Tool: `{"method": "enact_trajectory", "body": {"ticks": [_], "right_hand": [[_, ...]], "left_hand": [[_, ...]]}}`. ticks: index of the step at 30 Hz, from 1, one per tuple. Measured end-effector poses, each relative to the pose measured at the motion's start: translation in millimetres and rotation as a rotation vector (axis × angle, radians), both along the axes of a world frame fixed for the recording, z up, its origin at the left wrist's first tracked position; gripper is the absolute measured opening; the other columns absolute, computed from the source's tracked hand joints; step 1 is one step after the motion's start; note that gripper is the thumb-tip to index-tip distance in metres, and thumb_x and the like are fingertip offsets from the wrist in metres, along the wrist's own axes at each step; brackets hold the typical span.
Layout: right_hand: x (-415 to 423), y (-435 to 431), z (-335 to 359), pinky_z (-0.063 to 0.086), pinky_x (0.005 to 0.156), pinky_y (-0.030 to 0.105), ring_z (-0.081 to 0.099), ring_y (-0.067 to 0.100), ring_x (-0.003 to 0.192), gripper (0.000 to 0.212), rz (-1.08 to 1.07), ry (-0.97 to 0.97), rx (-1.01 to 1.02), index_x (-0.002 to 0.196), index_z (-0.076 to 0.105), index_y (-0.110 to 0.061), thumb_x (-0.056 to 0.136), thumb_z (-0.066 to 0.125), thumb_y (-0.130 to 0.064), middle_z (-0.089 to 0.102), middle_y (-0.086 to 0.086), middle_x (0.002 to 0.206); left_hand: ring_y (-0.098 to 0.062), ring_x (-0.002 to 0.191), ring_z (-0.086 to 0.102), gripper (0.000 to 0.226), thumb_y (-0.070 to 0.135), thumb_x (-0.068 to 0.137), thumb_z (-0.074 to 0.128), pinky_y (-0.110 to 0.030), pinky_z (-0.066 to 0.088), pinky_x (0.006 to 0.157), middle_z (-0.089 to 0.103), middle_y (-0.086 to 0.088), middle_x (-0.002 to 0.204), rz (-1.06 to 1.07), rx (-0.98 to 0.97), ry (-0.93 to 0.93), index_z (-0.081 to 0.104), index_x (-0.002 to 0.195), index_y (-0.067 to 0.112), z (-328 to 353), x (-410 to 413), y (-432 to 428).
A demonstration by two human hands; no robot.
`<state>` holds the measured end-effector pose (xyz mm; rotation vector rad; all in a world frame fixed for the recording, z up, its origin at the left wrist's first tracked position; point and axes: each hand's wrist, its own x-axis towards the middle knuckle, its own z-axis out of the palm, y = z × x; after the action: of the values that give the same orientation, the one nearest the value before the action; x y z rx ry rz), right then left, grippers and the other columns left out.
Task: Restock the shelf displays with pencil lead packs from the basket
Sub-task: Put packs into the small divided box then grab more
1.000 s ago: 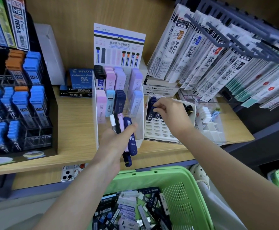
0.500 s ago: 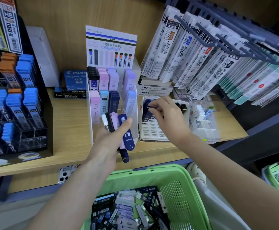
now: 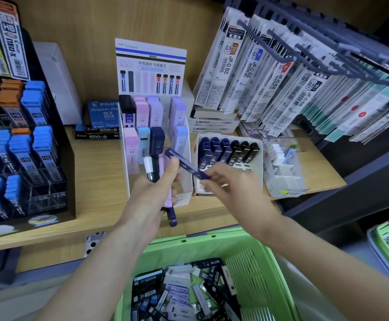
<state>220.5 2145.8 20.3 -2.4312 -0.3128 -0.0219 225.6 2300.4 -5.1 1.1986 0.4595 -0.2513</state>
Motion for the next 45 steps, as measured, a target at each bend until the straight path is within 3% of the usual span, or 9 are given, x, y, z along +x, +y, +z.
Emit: {"method": "enact_trajectory", "body": {"ticks": [3, 8, 13, 19, 23, 30, 38, 43, 45], "right_hand": [[9, -20, 1, 0.053, 0.057, 0.047, 0.061, 0.027, 0.065, 0.014, 0.07, -0.304, -0.249, 0.093, 0.063, -0.008, 0.09, 0.057, -0.02, 0.063, 0.005, 0.082], [11, -39, 4, 0.053, 0.048, 0.041, 0.064, 0.026, 0.065, 0.027, 0.143, -0.487, -0.404, 0.1, 0.066, -0.007, 0.091, 0.047, -0.025, 0.064, 0.004, 0.087], [5, -27, 12, 0.049, 0.073, 0.01, 0.062, -0.004, 0.081, 0.029, -0.105, -0.113, 0.167, 0.097, 0.061, -0.026, 0.084, 0.065, -0.001, 0.062, -0.018, 0.09], [4, -22, 16, 0.056, 0.075, 0.02, 0.069, 0.011, 0.078, 0.017, -0.192, 0.328, 0.64, 0.098, 0.066, -0.015, 0.086, 0.063, -0.004, 0.07, 0.005, 0.086], [15, -27, 19, 0.055, 0.066, 0.017, 0.068, 0.007, 0.07, 0.015, -0.213, 0.221, 0.497, 0.091, 0.065, -0.016, 0.088, 0.059, -0.003, 0.069, 0.001, 0.077], [48, -48, 6, 0.043, 0.07, 0.005, 0.056, 0.0, 0.078, 0.011, -0.316, -0.122, 0.092, 0.1, 0.062, -0.015, 0.092, 0.057, -0.01, 0.061, -0.009, 0.082], [67, -40, -14, 0.038, 0.062, 0.006, 0.053, 0.007, 0.07, 0.016, -0.242, -0.107, -0.058, 0.104, 0.065, -0.008, 0.093, 0.053, -0.004, 0.06, -0.003, 0.077], [73, -45, -12, 0.044, 0.069, 0.025, 0.059, 0.022, 0.077, 0.017, -0.182, -0.104, -0.117, 0.102, 0.066, -0.007, 0.093, 0.052, -0.003, 0.066, 0.011, 0.085], [75, -49, -12, 0.044, 0.066, 0.017, 0.059, 0.015, 0.074, 0.018, -0.135, -0.092, -0.151, 0.103, 0.066, -0.007, 0.093, 0.052, -0.003, 0.066, 0.007, 0.086]], "left_hand": [[-0.008, 0.049, 0.043, 0.045, 0.048, 0.076, 0.061, -0.017, 0.039, 0.043, 0.066, 0.003, 0.07, -0.05, -0.124, -0.019, 0.065, 0.099, 0.009, 7, -3, -3], [-0.008, 0.046, 0.04, 0.013, 0.025, 0.083, 0.07, -0.021, 0.037, 0.049, 0.053, 0.005, 0.053, -0.077, -0.089, -0.018, 0.065, 0.08, 0.014, 9, -4, -2], [-0.014, 0.05, 0.039, 0.008, 0.02, 0.084, 0.069, -0.028, 0.038, 0.064, 0.047, -0.001, 0.052, -0.122, 0.129, -0.117, 0.07, 0.076, 0.021, 0, -6, -4], [-0.008, 0.041, 0.038, 0.008, 0.014, 0.085, 0.067, -0.024, 0.037, 0.055, 0.045, 0.006, 0.043, -0.087, 0.214, -0.177, 0.07, 0.078, 0.016, -4, -5, -6], [-0.004, 0.039, 0.041, 0.008, 0.015, 0.085, 0.068, -0.013, 0.037, 0.044, 0.046, 0.014, 0.039, -0.099, 0.219, -0.187, 0.068, 0.078, 0.019, -5, -5, -9], [-0.011, 0.048, 0.046, 0.018, 0.027, 0.085, 0.067, -0.023, 0.043, 0.052, 0.051, 0.006, 0.052, -0.075, 0.201, -0.164, 0.058, 0.077, 0.014, -7, -3, -11], [-0.004, 0.041, 0.05, 0.019, 0.036, 0.09, 0.057, -0.019, 0.042, 0.044, 0.056, -0.002, 0.074, -0.031, 0.118, -0.148, 0.06, 0.09, 0.017, -8, 0, -12], [-0.001, 0.039, 0.05, 0.023, 0.033, 0.091, 0.057, -0.015, 0.042, 0.041, 0.056, -0.003, 0.073, -0.02, 0.128, -0.14, 0.059, 0.099, 0.012, -8, 0, -11], [-0.001, 0.039, 0.049, 0.022, 0.033, 0.092, 0.057, -0.015, 0.042, 0.04, 0.056, -0.003, 0.073, -0.024, 0.13, -0.137, 0.059, 0.098, 0.012, -8, 0, -11]]}}
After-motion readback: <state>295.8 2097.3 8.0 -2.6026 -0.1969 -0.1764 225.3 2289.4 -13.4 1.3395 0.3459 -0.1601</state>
